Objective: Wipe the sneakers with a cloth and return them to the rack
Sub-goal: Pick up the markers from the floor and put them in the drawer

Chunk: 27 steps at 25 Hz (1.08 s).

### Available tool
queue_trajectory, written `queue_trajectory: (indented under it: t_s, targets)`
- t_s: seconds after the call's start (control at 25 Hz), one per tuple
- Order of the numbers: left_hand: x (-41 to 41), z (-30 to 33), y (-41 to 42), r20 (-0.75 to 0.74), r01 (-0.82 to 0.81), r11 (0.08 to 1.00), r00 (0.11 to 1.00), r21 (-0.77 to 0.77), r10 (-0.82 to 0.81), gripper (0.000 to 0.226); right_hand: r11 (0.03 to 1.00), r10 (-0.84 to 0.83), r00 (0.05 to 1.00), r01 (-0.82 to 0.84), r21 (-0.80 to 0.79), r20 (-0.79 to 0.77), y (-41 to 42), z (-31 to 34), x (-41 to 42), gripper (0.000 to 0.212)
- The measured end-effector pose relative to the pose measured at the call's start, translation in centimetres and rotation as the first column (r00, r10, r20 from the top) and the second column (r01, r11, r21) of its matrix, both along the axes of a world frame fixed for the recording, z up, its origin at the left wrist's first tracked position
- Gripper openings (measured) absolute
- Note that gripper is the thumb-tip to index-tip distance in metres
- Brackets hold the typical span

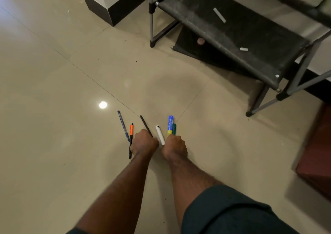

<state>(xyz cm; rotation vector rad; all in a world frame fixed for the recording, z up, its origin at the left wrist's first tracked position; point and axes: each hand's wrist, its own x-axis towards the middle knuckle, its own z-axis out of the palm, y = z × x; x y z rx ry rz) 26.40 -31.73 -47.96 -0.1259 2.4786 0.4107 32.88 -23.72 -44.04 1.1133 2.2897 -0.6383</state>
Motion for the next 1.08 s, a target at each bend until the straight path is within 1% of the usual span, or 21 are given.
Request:
queue_trajectory:
  t_s: [0.08,0.12,0.2,0.28,0.36,0.48,0.56,0.6,0.64,0.68,0.76,0.84,0.88,0.96,1.04,1.08]
  targets:
    - [0.4,0.0,0.1,-0.017,0.059,0.998,0.998,-0.015,-0.059,0.02,0.999,0.038,0.999,-0.038,0.001,0.003,-0.3,0.1,0.0,0.036]
    - [0.6,-0.1,0.2,-0.023,0.065,0.998,0.998,-0.004,-0.065,0.02,1.0,0.025,1.0,-0.025,-0.015,-0.006,-0.4,0.2,-0.1,0.037]
    - [0.6,-0.3,0.1,-0.049,0.061,0.997,0.997,0.05,-0.058,0.016,0.996,-0.059,0.997,0.056,-0.062,-0.04,0.0,1.0,-0.4,0.04]
    - [0.4,-0.6,-0.7,-0.103,0.059,0.987,0.994,0.152,-0.044,0.012,0.983,-0.138,0.989,0.13,-0.129,-0.055,0.7,2.3,-1.0,0.042]
    - [-0.1,-0.1,-1.1,-0.175,0.063,0.957,0.984,0.284,-0.012,0.012,0.965,-0.196,0.98,0.184,-0.187,-0.043,2.0,4.1,-1.8,0.038]
    - [-1.5,3.1,1.3,-0.17,0.007,0.869,0.981,0.495,0.09,0.009,0.962,-0.188,0.981,0.174,-0.211,-0.049,6.7,8.9,-3.4,0.028]
    - [-2.0,6.2,4.2,-0.141,-0.014,0.813,0.983,0.583,0.119,0.008,0.958,-0.18,0.976,0.147,-0.246,-0.12,11.6,13.2,-3.1,0.016]
    - [-2.1,7.8,5.8,-0.138,0.014,0.799,0.987,0.6,0.086,0.009,0.954,-0.19,0.967,0.141,-0.264,-0.168,14.1,15.5,-1.9,0.014]
    - [-2.1,9.4,7.5,-0.148,0.083,0.789,0.989,0.608,0.01,0.009,0.951,-0.21,0.953,0.147,-0.273,-0.219,16.3,17.6,0.0,0.013]
    - [-1.6,11.5,9.7,-0.166,0.185,0.768,0.981,0.613,-0.104,0.01,0.95,-0.243,0.93,0.171,-0.261,-0.276,18.5,19.8,2.8,0.017]
    - [-0.2,15.8,13.7,-0.166,0.372,0.682,0.922,0.629,-0.35,0.011,0.942,-0.325,0.861,0.26,-0.21,-0.391,21.2,23.2,9.2,0.029]
    - [2.2,20.5,17.0,-0.123,0.502,0.588,0.817,0.634,-0.564,0.01,0.91,-0.414,0.789,0.366,-0.195,-0.454,22.2,25.1,15.9,0.024]
    - [3.8,22.8,18.4,-0.11,0.547,0.539,0.76,0.641,-0.641,0.01,0.894,-0.445,0.763,0.409,-0.185,-0.468,22.3,25.9,19.0,0.02]
    - [6.9,27.1,20.7,-0.112,0.606,0.451,0.668,0.655,-0.735,0.012,0.866,-0.49,0.721,0.466,-0.18,-0.49,22.7,27.4,23.8,0.018]
    - [10.9,31.6,23.0,-0.128,0.686,0.365,0.554,0.63,-0.822,0.012,0.825,-0.552,0.668,0.523,-0.212,-0.499,23.0,29.9,28.8,0.019]
    - [13.1,33.7,24.0,-0.13,0.722,0.319,0.491,0.614,-0.861,0.012,0.821,-0.557,0.667,0.533,-0.206,-0.495,23.0,31.3,31.4,0.018]
